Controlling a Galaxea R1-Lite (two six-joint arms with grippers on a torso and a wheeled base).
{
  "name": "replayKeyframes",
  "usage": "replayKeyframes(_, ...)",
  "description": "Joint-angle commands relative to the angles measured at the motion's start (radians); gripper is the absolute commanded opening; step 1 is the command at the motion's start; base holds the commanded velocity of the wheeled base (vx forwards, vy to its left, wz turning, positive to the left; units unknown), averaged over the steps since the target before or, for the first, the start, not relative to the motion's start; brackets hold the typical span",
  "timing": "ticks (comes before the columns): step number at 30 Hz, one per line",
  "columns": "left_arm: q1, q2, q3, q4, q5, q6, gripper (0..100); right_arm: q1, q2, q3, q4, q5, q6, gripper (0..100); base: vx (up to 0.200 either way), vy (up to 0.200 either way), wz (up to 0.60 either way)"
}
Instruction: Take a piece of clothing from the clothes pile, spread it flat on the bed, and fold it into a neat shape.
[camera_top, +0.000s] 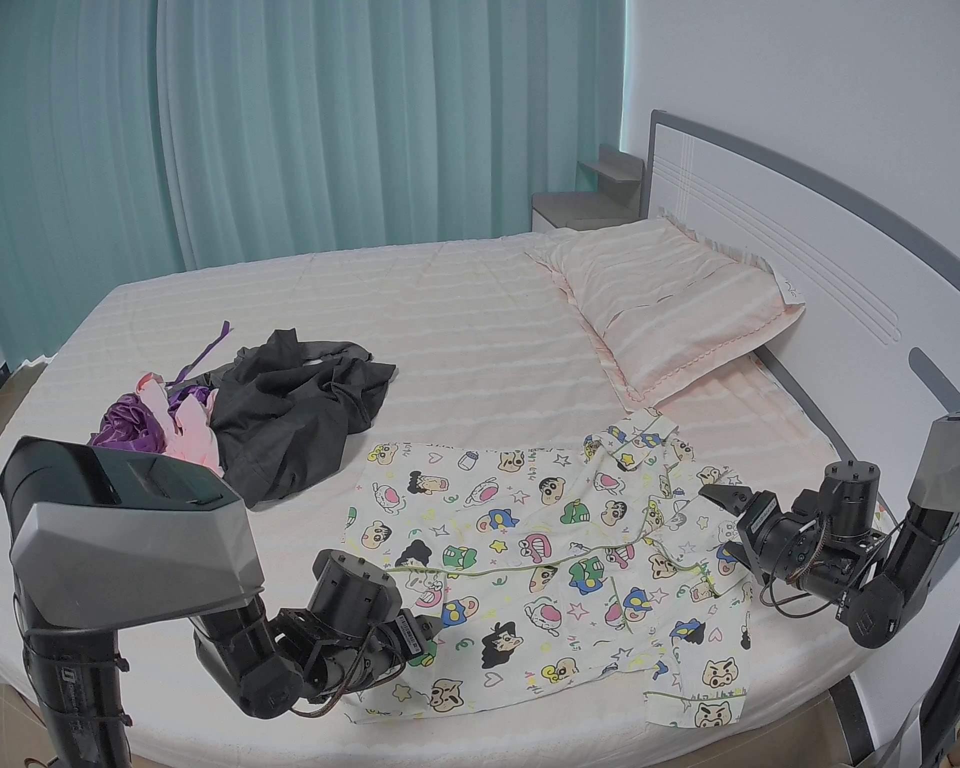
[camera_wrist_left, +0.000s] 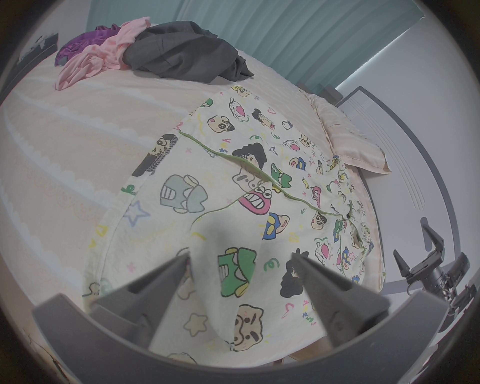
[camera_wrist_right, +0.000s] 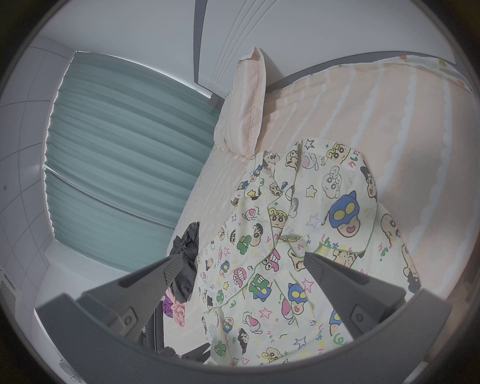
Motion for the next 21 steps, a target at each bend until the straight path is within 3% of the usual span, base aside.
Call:
replayKeyframes(1, -0.001, 0.017, -0.014, 0.003, 0.007, 0.000, 0, 0.001, 0.000, 0.000, 0.000, -0.005, 0.000, 100, 0.000, 0.000, 0.00)
replayKeyframes(11, 0.019, 0.000, -0.007, 0.037, 0.057, -0.040, 0, 0.002, -0.022, 0.001, 0.000, -0.003, 0.000, 100, 0.000, 0.000, 0.00)
replayKeyframes(21, 0.164, -0.135, -0.017, 0.066, 0.057, -0.022, 0, 0.010, -0.050, 0.009, 0.001, -0.003, 0.000, 100, 0.000, 0.000, 0.00)
